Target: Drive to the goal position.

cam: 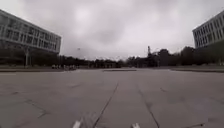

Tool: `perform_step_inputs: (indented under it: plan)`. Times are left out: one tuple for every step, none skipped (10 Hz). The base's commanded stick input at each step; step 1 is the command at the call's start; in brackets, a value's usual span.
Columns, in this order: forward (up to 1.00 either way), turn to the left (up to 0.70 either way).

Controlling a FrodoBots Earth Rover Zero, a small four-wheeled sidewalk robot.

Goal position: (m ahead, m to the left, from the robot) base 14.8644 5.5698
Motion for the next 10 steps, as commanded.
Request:
perform_step_inputs:
  plan:
    - [0.70, 0.00]
    - [0.70, 0.00]
    - [0.70, 0.00]
    - [0.70, 0.00]
    - [0.70, 0.00]
    - [0.70, 0.00]
    - [0.70, 0.00]
    - [0.70, -0.02]
    - [0.70, -0.09]
    - [0.70, -0.22]
